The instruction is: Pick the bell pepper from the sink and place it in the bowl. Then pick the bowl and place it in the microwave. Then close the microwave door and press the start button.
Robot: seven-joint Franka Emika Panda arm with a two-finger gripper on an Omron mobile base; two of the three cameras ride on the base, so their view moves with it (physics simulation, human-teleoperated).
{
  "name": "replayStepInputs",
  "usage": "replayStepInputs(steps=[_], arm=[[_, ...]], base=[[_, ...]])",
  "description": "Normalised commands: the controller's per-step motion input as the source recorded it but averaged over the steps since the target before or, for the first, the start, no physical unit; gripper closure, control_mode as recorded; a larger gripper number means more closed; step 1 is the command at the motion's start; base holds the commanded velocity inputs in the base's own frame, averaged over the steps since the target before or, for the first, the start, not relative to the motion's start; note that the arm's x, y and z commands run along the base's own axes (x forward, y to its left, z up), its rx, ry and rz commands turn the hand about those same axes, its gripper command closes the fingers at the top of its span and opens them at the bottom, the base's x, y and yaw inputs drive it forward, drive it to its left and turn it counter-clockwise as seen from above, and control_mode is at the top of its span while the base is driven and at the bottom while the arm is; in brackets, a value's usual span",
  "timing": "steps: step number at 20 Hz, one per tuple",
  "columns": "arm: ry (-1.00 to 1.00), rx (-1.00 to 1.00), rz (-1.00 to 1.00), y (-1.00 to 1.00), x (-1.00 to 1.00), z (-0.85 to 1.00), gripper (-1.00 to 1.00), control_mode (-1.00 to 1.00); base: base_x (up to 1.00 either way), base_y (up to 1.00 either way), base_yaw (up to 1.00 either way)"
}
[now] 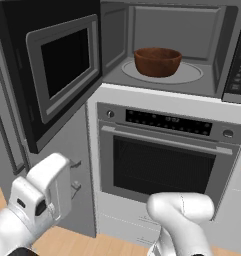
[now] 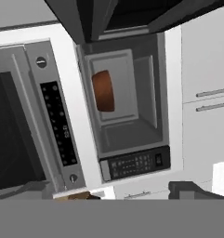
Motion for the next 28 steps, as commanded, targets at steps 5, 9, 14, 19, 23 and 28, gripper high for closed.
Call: replayStepInputs(steps=[5,9,14,19,23,28], arm=[[0.15,-0.05,-0.04,0.54,0.68,-0.32,-1.0,-1.0],[0.17,-0.1,-0.06,0.74,0.75,-0.41,-1.0,-1.0],[0.1,-0.1,-0.02,0.85,0.38,-0.42,-1.0,-1.0],[0.06,-0.09,-0.02,0.78,0.42,-0.37,-1.0,-1.0],[0.06,-0.05,-0.06,0.66,0.81,-0.37,-1.0,-1.0],[0.01,-0.01,-0.11,0.09,0.58,0.0,-1.0,-1.0]], base=[[0.0,0.0,0.0],[0.0,0.0,0.0],[0.0,0.0,0.0],[0.0,0.0,0.0],[0.0,0.0,0.0],[0.0,0.0,0.0]])
